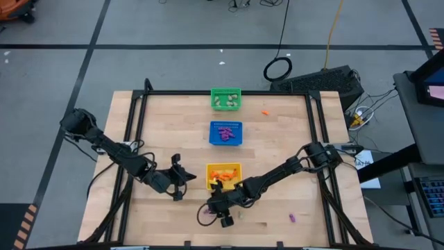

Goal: Sort Halloween decoration
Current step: Put the purple skeleton toy into the blue bin

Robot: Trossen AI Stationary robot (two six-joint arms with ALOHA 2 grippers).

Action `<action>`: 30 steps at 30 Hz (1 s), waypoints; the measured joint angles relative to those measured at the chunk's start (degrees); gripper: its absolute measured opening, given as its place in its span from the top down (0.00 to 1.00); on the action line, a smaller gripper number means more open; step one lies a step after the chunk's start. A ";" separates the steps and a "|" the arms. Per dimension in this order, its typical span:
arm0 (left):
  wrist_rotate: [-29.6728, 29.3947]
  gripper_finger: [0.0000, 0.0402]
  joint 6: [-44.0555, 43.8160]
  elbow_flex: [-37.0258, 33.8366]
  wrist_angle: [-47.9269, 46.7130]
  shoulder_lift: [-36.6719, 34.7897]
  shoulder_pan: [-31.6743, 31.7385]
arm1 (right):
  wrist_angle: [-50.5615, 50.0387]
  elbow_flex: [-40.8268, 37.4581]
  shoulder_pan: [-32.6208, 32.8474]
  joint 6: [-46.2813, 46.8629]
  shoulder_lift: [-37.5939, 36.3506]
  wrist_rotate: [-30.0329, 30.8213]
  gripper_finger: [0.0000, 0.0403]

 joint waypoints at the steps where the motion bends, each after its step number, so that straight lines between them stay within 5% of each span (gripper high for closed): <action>1: 0.00 0.97 0.01 0.00 0.03 0.00 0.00 | 0.23 0.00 0.17 0.08 0.09 0.66 0.62; 14: 0.02 0.97 -0.06 -0.02 -0.12 0.02 0.00 | 2.75 0.11 0.16 0.44 3.09 0.95 0.64; 23: 0.17 0.97 -0.12 -0.02 -0.02 0.02 0.00 | 1.62 0.16 -0.06 -0.45 3.13 0.81 0.95; 30: 0.18 0.97 -1.16 -0.02 0.94 0.02 0.00 | -2.51 1.52 -0.08 -1.16 1.88 -0.81 0.97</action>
